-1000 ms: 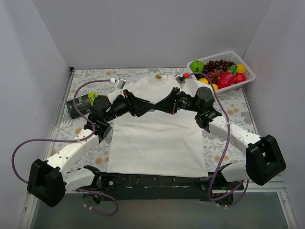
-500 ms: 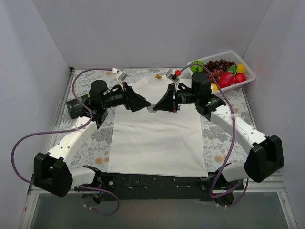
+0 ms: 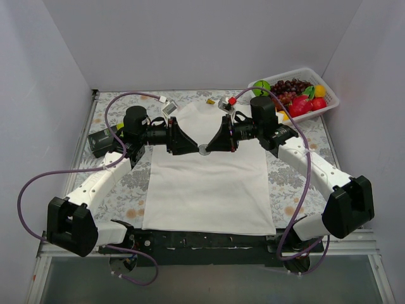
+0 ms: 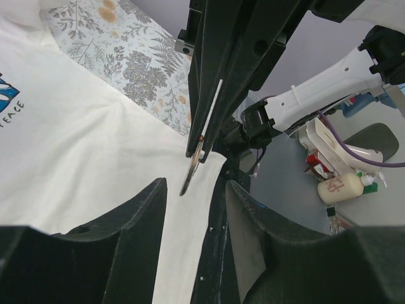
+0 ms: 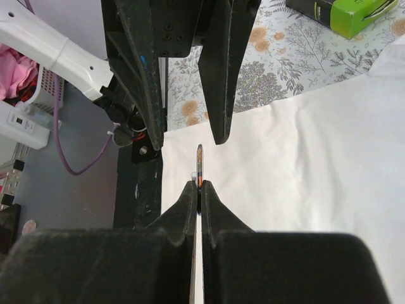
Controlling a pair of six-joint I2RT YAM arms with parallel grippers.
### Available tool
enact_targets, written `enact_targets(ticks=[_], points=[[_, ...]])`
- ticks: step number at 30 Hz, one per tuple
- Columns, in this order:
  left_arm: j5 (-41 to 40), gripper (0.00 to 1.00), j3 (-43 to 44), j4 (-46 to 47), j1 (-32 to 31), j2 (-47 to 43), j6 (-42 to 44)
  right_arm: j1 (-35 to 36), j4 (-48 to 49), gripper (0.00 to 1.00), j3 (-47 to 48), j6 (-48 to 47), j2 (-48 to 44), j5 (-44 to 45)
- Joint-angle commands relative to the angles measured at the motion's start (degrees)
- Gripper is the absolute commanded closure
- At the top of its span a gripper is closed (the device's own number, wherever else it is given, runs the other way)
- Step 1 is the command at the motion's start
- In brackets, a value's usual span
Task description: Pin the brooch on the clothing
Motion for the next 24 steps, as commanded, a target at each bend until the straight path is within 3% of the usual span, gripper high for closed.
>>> enact_targets(ticks=[1, 12, 17, 20, 22, 24], points=[[2.8, 0.58, 1.2, -0.7, 0.1, -0.3, 1.2, -0.4, 2.9, 0.99, 2.1, 0.8, -0.7, -0.9], [2.2, 0.55, 1.2, 1.6, -0.2, 1.2, -0.6, -0.4, 7.5, 0.99, 1.3, 4.8, -0.4, -2.0], [1.5, 0.66, 1.6, 3.4, -0.8, 2.2, -1.9, -0.3, 8.0, 0.99, 1.2, 5.5, -0.1, -2.7], [0.9, 0.83, 1.8, 4.8, -1.1, 2.5, -2.8, -0.3, 7.8, 0.99, 1.2, 5.4, 0.2, -2.8], [0.5, 1.00, 1.8, 5.4, -1.3, 2.5, -3.4, -0.3, 7.8, 0.99, 1.2, 5.4, 0.3, -2.9], [-1.1, 1.00, 1.6, 5.9, -1.4, 2.1, -3.7, -0.3, 8.5, 0.99, 1.0, 5.8, -0.1, -2.0]])
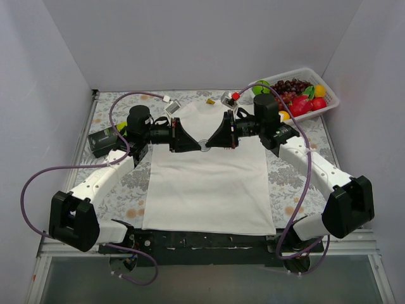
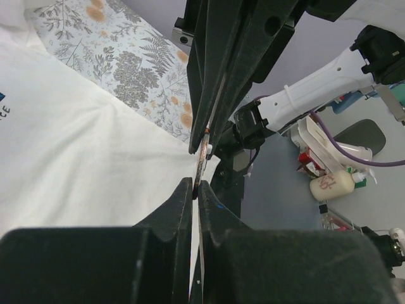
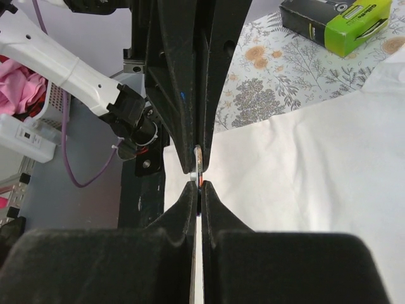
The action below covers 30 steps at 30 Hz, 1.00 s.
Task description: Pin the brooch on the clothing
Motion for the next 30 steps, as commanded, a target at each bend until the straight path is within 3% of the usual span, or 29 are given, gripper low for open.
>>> enact_targets(ticks=[1, 2, 3, 4, 5, 7, 9, 17, 21, 24, 30], points=[[-3.2, 1.00, 0.7, 3.2, -0.7, -0.9, -1.5, 0.2, 3.5, 0.91, 0.7, 1.2, -0.7, -0.3], [-3.9, 1.00, 0.2, 4.0, -0.8, -1.3, -2.5, 0.2, 5.6, 0.85, 0.3, 2.4, -1.3, 0.6], [-6.1, 1.00, -0.4, 5.7, -1.0, -2.4, -3.4, 0.1, 6.7, 0.70, -1.0, 3.3, -1.9, 2.7], [-6.7, 1.00, -2.3, 7.0, -1.1, -3.1, -4.3, 0.0, 8.8, 0.43, -2.3, 4.4, -3.8, 3.7], [-7.4, 1.00, -3.2, 8.6, -1.3, -3.8, -6.4, -0.3, 11.2, 0.32, -3.6, 5.7, -4.7, 4.5], [-10.3, 1.00, -5.1, 12.5, -1.7, -5.9, -8.0, -0.8, 19.8, 0.12, -8.1, 11.3, -7.6, 6.8], [-12.7, 1.00, -6.9, 14.2, -2.4, -7.2, -9.2, -1.1, 27.2, 0.08, -10.5, 16.7, -9.0, 7.6], [-21.6, 1.00, -11.0, 18.7, -4.1, -12.6, -10.3, -1.5, 45.9, 0.07, -15.8, 33.9, -5.8, 7.2], [-21.3, 1.00, -10.6, 18.0, -4.4, -12.7, -9.7, -1.2, 50.2, 0.14, -15.5, 37.7, -3.1, 5.0], [-20.9, 1.00, -10.3, 17.5, -4.4, -12.7, -9.3, -0.9, 50.7, 0.21, -15.1, 38.0, -2.4, 5.0], [-20.3, 1.00, -9.6, 16.9, -4.5, -12.6, -8.6, -0.5, 51.3, 0.54, -14.0, 38.6, -0.7, 4.5]])
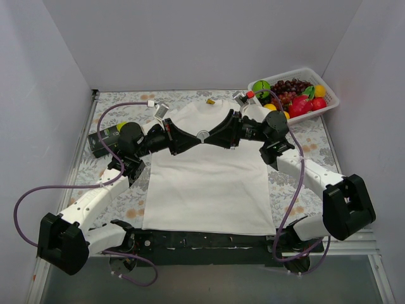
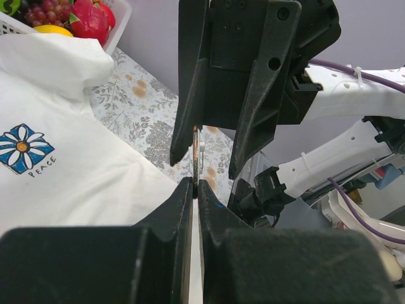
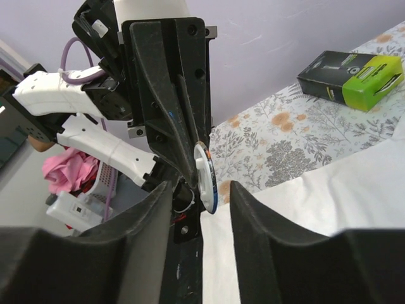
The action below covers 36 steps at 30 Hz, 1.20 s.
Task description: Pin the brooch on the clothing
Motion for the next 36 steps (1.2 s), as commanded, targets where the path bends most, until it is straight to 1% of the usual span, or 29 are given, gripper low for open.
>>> enact_targets(ticks=[1, 4, 6, 7, 9, 12, 13, 16, 19, 20, 21, 24, 30, 36], points=[[0.0, 1.00, 1.0, -0.2, -0.2, -1.1, 1.2, 0.4, 5.3, 0.57, 1.7, 2.0, 0.7, -1.0], [0.8, 1.00, 1.6, -0.8, -0.2, -0.8, 1.8, 0.5, 5.5, 0.59, 2.1, 2.2, 1.0, -1.2], [1.1, 1.00, 2.0, -1.0, -0.2, -0.8, 2.0, 0.5, 5.2, 0.64, 2.3, 2.2, 1.2, -1.2], [1.3, 1.00, 2.2, -1.1, -0.2, -0.6, 2.1, 0.5, 5.1, 0.69, 2.5, 2.2, 1.4, -1.2], [2.0, 1.00, 2.6, -1.0, -0.3, -0.4, 2.1, 0.6, 4.7, 0.72, 2.6, 2.0, 1.5, -1.3], [2.7, 1.00, 3.0, -1.1, -0.3, -0.2, 2.4, 0.7, 2.7, 0.89, 3.2, 1.1, 1.8, -1.5], [2.8, 1.00, 3.1, -1.2, -0.4, -0.1, 2.6, 0.7, 1.9, 0.97, 3.4, 0.7, 2.1, -1.4], [3.4, 1.00, 4.3, -2.3, -0.7, 0.1, 3.4, 0.9, -2.1, 0.99, 4.3, -1.6, 2.1, -0.8], [3.5, 1.00, 6.2, -5.1, -1.4, 0.6, 5.6, 1.2, -12.9, 0.99, 7.3, -7.3, 2.2, 1.4], [3.5, 1.00, 6.8, -6.2, -1.9, 0.6, 6.5, 1.3, -20.5, 0.99, 8.3, -9.7, 2.2, 3.1], [3.2, 1.00, 7.3, -6.9, -2.1, 0.7, 6.9, 1.8, -23.9, 0.99, 10.6, -13.4, 2.5, 4.3], [2.5, 1.00, 9.3, -9.5, -3.2, 0.7, 9.2, 2.2, -33.6, 0.99, 13.7, -17.5, 3.0, 8.3], [1.0, 1.00, 14.5, -15.3, -5.2, 1.3, 12.8, 2.5, -44.6, 0.99, 17.1, -21.3, 4.2, 15.7], [0.3, 1.00, 19.1, -19.3, -7.0, 1.9, 15.6, 4.3, -56.5, 0.99, 22.7, -28.9, 7.2, 21.1]])
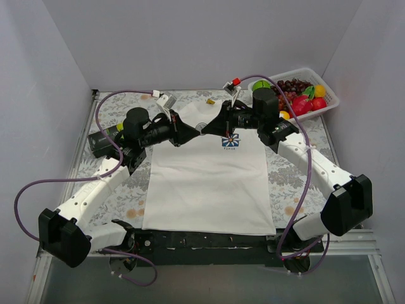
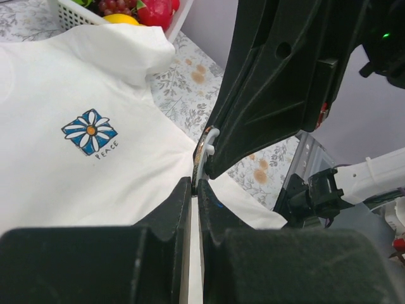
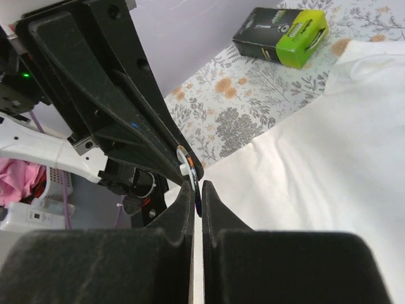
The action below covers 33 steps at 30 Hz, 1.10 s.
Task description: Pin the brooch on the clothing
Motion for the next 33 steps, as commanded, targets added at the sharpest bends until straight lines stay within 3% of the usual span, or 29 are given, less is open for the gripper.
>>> enact_targets(ticks=[1, 9, 21, 29, 31, 32, 33], points=[[8.1, 1.00, 7.3, 1.4, -5.3, -1.3, 2.4, 2.9, -15.3, 0.99, 4.4, -9.2, 5.4, 13.3], [8.1, 1.00, 11.8, -1.6, -8.8, 0.0, 5.0, 4.7, -25.1, 0.99, 9.5, -14.0, 9.5, 17.2], [5.1, 1.00, 12.8, -2.3, -10.9, 0.2, 6.2, 6.0, -24.2, 0.99, 9.4, -19.0, 7.4, 15.2], [0.6, 1.00, 11.2, -0.7, -10.9, -0.3, 4.8, 8.4, -24.6, 0.87, 7.7, -29.5, 3.3, 13.4], [-1.1, 1.00, 10.8, -0.9, -10.9, -0.3, 4.7, 8.5, -23.4, 0.74, 5.6, -31.3, 1.2, 12.6], [-1.7, 1.00, 10.7, -0.9, -10.9, -0.4, 4.7, 8.4, -22.6, 0.62, 4.7, -31.6, 0.2, 12.0], [-3.0, 1.00, 10.4, -0.9, -10.9, -0.6, 4.5, 8.4, -20.9, 0.61, 2.8, -32.6, -1.8, 11.8]])
